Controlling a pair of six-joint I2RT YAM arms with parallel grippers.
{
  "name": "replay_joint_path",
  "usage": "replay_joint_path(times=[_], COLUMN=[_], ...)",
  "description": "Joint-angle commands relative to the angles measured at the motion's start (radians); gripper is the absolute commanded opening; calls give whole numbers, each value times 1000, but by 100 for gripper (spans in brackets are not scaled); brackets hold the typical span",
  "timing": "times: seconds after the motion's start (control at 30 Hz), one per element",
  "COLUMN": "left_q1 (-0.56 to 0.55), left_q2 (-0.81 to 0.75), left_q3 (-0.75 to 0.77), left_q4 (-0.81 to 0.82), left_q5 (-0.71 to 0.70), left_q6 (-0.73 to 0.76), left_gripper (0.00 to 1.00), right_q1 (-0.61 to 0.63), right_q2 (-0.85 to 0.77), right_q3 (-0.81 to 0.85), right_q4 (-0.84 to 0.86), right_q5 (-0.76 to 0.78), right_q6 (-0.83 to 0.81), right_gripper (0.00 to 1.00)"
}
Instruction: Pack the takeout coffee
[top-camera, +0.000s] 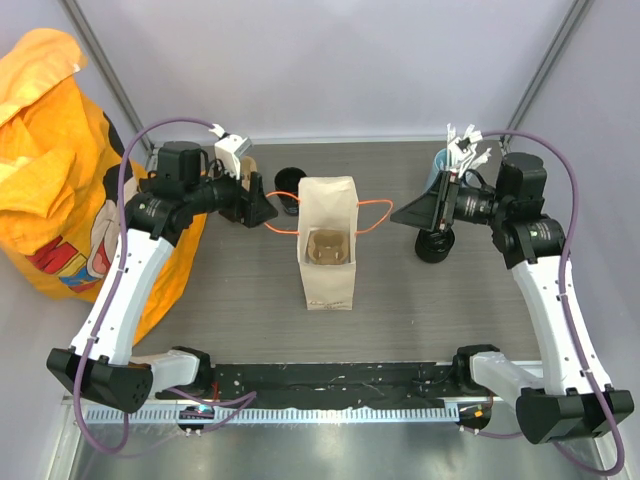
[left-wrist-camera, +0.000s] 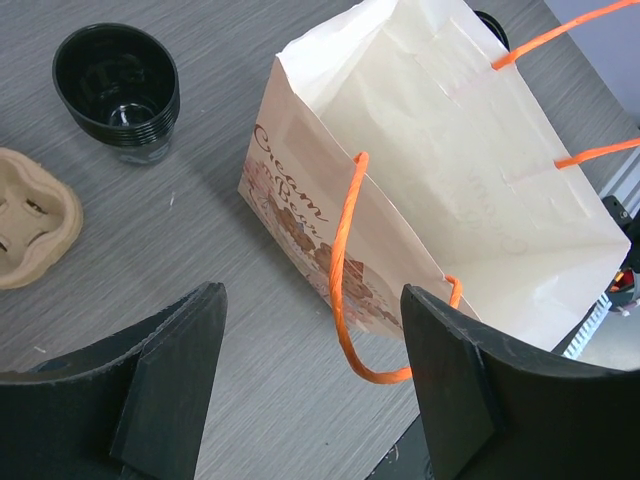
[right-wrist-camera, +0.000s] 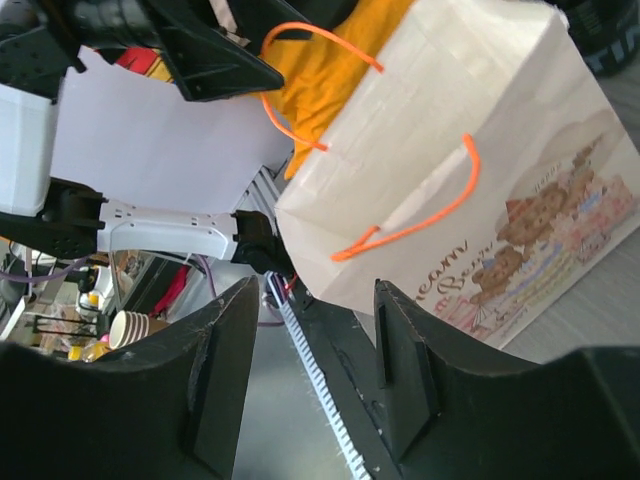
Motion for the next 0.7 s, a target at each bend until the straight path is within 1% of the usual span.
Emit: replay_joint_path(times=[0.0, 0.17, 0.3, 0.33, 0.57, 0.67], left_q1=[4, 4, 6, 4, 4, 4], left_q2=[-16, -13, -9, -7, 1, 4], left_q3=[30, 32, 33, 33, 33, 33], left_q4=[51, 59, 57, 57, 57, 60], left_q5=[14, 14, 12, 12, 14, 17], left_q6=[-6, -11, -11, -11, -8, -9], left_gripper=[74, 74, 70, 69, 63, 59], right_q1=[-5, -5, -5, -5, -5, -5], right_q2=[9, 27, 53, 59, 92, 102], right_q3=[-64, -129, -148, -155, -156, -155], right_q4=[-15, 156, 274, 337, 411, 423], right_q5=[18, -58, -92, -97, -109, -109], right_q6=[-2, 130, 228, 277, 331, 342], right_gripper=[56, 57, 57, 57, 56, 53])
